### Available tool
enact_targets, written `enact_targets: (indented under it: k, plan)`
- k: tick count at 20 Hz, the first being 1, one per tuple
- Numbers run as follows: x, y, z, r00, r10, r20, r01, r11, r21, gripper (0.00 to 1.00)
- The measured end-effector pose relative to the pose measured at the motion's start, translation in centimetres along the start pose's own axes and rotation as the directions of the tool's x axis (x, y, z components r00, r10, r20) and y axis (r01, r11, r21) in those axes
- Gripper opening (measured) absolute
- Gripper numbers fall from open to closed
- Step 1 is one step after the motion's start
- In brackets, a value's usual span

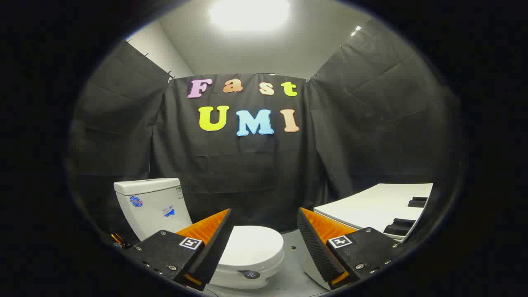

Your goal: Open the toilet lid.

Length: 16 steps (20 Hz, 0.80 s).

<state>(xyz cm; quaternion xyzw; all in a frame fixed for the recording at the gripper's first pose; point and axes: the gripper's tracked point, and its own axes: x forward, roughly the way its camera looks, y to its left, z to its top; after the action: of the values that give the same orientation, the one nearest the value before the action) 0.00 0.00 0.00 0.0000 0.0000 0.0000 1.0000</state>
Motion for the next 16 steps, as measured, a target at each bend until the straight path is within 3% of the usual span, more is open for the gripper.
enact_targets:
  k: [16]
  plan:
    - [-0.1,-0.2,-1.1,1.000,-0.003,-0.021,0.003,1.000,-0.001,0.95]
